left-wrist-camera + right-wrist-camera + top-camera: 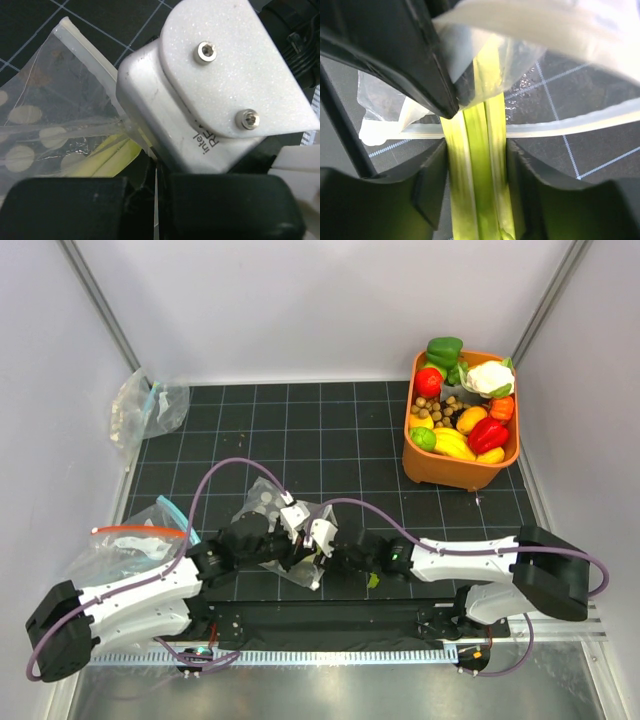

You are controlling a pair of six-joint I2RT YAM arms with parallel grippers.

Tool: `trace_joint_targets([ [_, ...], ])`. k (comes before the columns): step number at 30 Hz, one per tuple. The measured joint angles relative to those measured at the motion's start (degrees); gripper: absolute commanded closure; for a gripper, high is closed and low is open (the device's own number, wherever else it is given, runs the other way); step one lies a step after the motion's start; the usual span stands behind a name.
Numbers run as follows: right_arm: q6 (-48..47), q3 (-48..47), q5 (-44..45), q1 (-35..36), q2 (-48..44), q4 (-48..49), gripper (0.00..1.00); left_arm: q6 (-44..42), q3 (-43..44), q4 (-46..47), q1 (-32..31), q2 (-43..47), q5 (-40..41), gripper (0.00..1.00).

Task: Place the food in the zip-top bag and seal the zipper
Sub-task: Adjust the fake vegetable in the zipper food storage bag.

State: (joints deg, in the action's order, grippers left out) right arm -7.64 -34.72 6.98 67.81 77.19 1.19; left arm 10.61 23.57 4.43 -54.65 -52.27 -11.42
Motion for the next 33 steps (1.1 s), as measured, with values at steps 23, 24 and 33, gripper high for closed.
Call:
trace_joint_targets([
  [23,12.3,7.4,6.2,1.0,-17.0,12.7,0.25,0.0,0.8,-0.1,-1.7,-2.3,3.5,1.0],
  [24,15.1,7.9,8.5,1.0,-17.9,12.1,0.27,0.0,0.8,-0.2,-1.7,-2.8,3.5,1.0],
  [33,42.4,8.3,25.6,1.0,-20.8,-8.7,0.0,-0.2,2.0,-0.9,-1.7,-5.2,3.8,1.0],
])
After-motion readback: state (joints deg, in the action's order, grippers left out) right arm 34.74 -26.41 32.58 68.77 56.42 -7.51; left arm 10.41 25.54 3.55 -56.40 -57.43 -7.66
